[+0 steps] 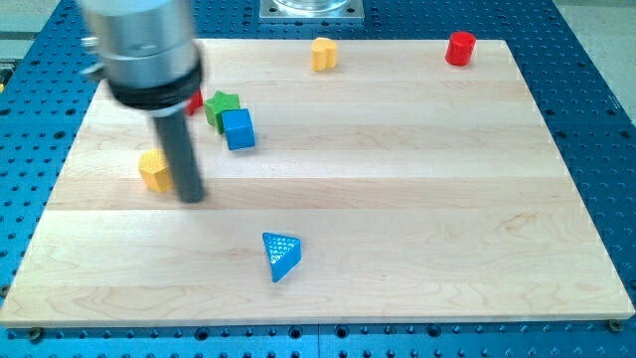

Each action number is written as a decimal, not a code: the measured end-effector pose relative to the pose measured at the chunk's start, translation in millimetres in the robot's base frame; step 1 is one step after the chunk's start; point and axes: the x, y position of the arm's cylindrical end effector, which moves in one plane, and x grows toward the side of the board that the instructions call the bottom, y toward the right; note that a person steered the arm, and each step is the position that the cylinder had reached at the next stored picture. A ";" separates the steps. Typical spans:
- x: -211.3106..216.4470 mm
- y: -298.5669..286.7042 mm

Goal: Move the green star diagonally to the heart

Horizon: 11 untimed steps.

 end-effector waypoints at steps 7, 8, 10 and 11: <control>-127.4 210.1; -139.9 145.8; -148.1 77.4; -182.7 83.1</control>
